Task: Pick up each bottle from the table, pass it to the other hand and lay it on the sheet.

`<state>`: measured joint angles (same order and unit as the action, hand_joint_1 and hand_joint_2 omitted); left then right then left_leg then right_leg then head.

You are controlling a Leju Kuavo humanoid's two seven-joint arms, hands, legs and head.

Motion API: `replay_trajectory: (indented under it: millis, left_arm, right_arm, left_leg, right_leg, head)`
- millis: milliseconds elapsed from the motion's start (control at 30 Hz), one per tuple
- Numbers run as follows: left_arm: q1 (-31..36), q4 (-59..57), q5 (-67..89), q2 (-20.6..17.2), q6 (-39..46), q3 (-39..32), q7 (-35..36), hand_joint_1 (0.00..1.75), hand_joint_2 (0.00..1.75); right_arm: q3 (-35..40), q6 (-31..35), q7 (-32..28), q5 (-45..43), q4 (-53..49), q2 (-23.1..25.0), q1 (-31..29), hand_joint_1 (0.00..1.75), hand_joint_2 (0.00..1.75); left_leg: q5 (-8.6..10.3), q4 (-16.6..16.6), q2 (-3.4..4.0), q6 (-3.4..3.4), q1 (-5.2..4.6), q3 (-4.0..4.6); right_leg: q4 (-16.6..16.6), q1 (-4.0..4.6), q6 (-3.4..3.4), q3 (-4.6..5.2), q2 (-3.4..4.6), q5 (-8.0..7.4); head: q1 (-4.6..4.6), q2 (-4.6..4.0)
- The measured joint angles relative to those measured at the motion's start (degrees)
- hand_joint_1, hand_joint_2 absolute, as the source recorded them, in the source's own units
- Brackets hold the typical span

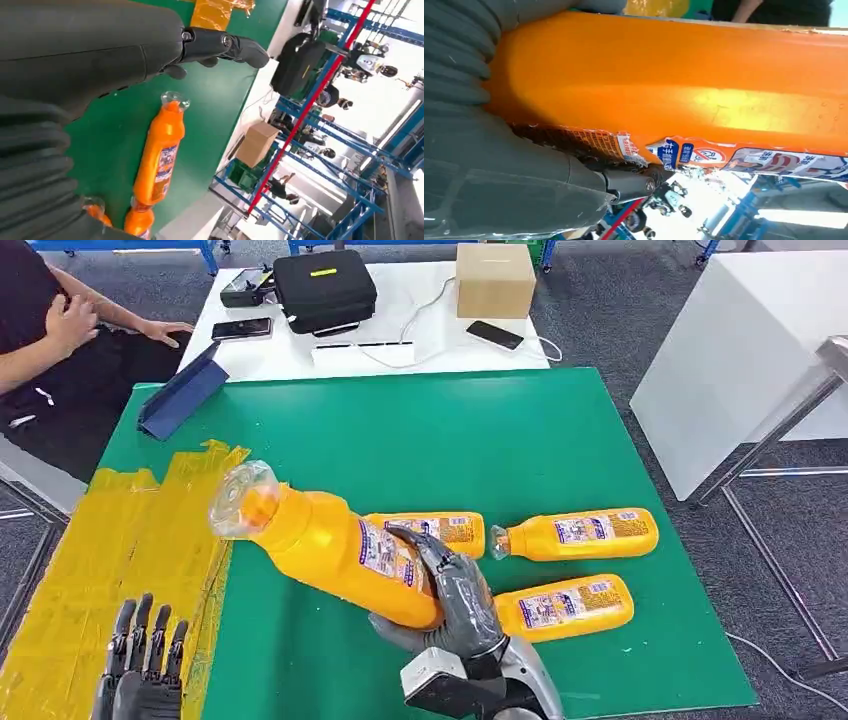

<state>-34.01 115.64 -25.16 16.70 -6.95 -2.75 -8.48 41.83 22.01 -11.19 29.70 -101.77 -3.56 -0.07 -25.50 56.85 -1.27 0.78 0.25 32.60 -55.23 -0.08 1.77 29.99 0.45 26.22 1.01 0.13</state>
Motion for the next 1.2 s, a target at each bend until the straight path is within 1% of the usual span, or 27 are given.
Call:
replay_trajectory:
  millis: [233, 300, 333, 433, 467, 667, 700, 733, 833, 867, 933, 1033, 1100, 1167, 1200]
  left_arm:
    - [-0.25, -1.01, -1.53, -0.11, -3.03, 0.28, -0.39, 0.00, 1.75]
    - [-0.20, -1.27, -1.86, -0.46, -3.76, 0.90, -1.18, 0.00, 1.75]
    - [-0.20, -1.42, -1.94, -0.85, -3.85, 1.38, -1.66, 0.00, 1.75]
    - [0.31, -2.06, -1.92, -2.81, -3.87, 3.65, -3.92, 0.00, 1.75]
    - [0.53, -2.23, -1.75, -3.41, -3.84, 4.42, -4.59, 0.00, 1.75]
    - [2.55, -3.28, -1.59, -8.32, -0.33, 10.50, -9.66, 0.00, 1.75]
    - [2.90, -3.41, -1.64, -8.91, 0.19, 11.23, -10.42, 0.00, 1.75]
    - [3.25, -3.56, -1.64, -9.58, 0.66, 12.00, -11.15, 0.00, 1.75]
    - [3.76, -3.89, -1.66, -11.27, 1.16, 13.62, -12.64, 0.00, 1.75]
    - [4.02, -3.93, -1.64, -11.64, 1.44, 13.99, -13.01, 0.00, 1.75]
    - [4.52, -4.20, -1.66, -12.22, 1.47, 14.51, -13.42, 0.00, 1.75]
    - [4.92, -4.46, -2.10, -12.79, 1.36, 14.86, -13.47, 0.00, 1.75]
    - [5.27, -4.96, -2.67, -13.07, 0.85, 14.86, -13.42, 0.00, 1.75]
    - [5.29, -5.20, -2.71, -13.16, 0.53, 14.84, -13.42, 0.00, 1.75]
    - [5.27, -5.27, -2.75, -13.20, 0.46, 14.80, -13.42, 0.00, 1.75]
  right_arm:
    - [1.03, 0.09, -0.18, -0.96, -0.22, -0.09, -1.49, 1.43, 1.75]
    - [1.59, -1.72, 0.52, -1.22, -0.15, -0.07, -2.24, 1.40, 1.75]
    - [1.97, -2.67, 0.92, -1.29, 0.02, -0.07, -2.65, 1.43, 1.75]
    - [3.56, -6.66, 3.18, -1.68, 1.37, 0.02, -4.26, 1.40, 1.75]
    - [4.05, -7.61, 3.81, -1.81, 1.95, 0.09, -4.69, 1.45, 1.75]
    - [7.21, -14.27, 6.69, -2.64, 6.16, 0.72, -7.20, 1.52, 1.75]
    - [7.71, -14.89, 7.02, -2.64, 6.63, 0.90, -7.49, 1.57, 1.75]
    - [8.20, -15.43, 7.34, -2.64, 7.17, 0.98, -7.79, 1.55, 1.75]
    - [9.29, -17.63, 8.06, -2.64, 8.54, 1.01, -8.61, 1.59, 1.75]
    - [9.70, -18.81, 8.67, -2.62, 9.00, 1.01, -8.89, 1.59, 1.75]
    - [10.45, -20.99, 9.49, -2.27, 9.93, 0.98, -9.32, 1.50, 1.75]
    - [11.63, -22.45, 10.01, -1.29, 11.06, 0.98, -9.75, 1.50, 1.75]
    - [12.68, -22.43, 10.45, 0.83, 11.56, 0.98, -10.34, 1.57, 1.75]
    - [13.11, -22.38, 10.69, 1.62, 11.76, 1.01, -10.55, 1.57, 1.75]
    - [13.37, -22.40, 10.88, 2.33, 11.87, 0.98, -10.71, 1.62, 1.75]
  left_leg:
    - [0.00, 0.00, 0.01, 0.00, 0.00, 0.01]
    - [0.00, 0.00, 0.01, 0.00, 0.00, 0.01]
    - [0.00, 0.00, 0.01, 0.00, 0.00, 0.01]
    - [0.00, 0.00, 0.00, 0.00, 0.00, 0.00]
    - [0.00, 0.00, -0.01, 0.00, 0.00, 0.00]
    - [0.01, 0.00, -0.01, 0.00, 0.01, 0.00]
    - [0.01, 0.00, -0.01, 0.00, 0.01, 0.00]
    - [0.01, 0.00, -0.01, 0.00, 0.01, 0.01]
    - [0.01, 0.00, 0.00, 0.00, 0.00, 0.01]
    - [0.01, 0.00, 0.00, 0.00, 0.00, 0.02]
    - [0.01, 0.00, -0.01, 0.00, 0.00, 0.02]
    - [0.01, 0.00, -0.01, 0.00, 0.00, 0.03]
    - [0.01, 0.00, -0.01, 0.00, 0.00, 0.01]
    - [0.01, 0.00, -0.01, 0.00, 0.00, 0.02]
    - [0.01, 0.00, -0.01, 0.00, 0.00, 0.02]
  right_leg:
    - [0.00, -0.01, 0.00, 0.02, 0.00, 0.00]
    - [0.00, -0.01, 0.00, 0.02, 0.00, 0.00]
    - [0.00, 0.00, 0.00, 0.02, 0.00, 0.00]
    - [0.00, 0.00, 0.00, 0.01, 0.00, 0.00]
    - [0.00, 0.00, 0.00, 0.01, 0.00, 0.00]
    - [-0.01, 0.01, 0.00, 0.00, -0.01, 0.00]
    - [-0.01, 0.01, 0.00, 0.00, -0.01, 0.00]
    - [-0.01, 0.00, 0.00, 0.01, -0.01, 0.00]
    - [-0.01, 0.00, 0.00, 0.02, 0.00, 0.00]
    - [-0.01, -0.01, 0.00, 0.02, 0.00, 0.00]
    - [-0.01, -0.01, 0.00, 0.02, -0.01, 0.00]
    - [-0.01, -0.01, 0.00, 0.03, -0.01, 0.00]
    - [-0.01, 0.00, 0.00, 0.02, -0.01, 0.00]
    - [-0.01, 0.00, 0.00, 0.02, -0.01, 0.00]
    - [-0.01, 0.00, 0.00, 0.02, -0.01, 0.00]
  head:
    - [0.00, 0.00]
    - [0.00, 0.00]
    - [0.00, 0.00]
    - [0.00, 0.00]
    - [-0.02, 0.00]
    - [-0.02, 0.00]
    - [0.00, 0.00]
    - [-0.02, 0.00]
    - [-0.02, 0.00]
    - [0.00, 0.00]
    - [-0.02, 0.00]
    - [-0.02, 0.00]
    - [-0.02, 0.00]
    - [0.00, 0.00]
    - [-0.02, 0.00]
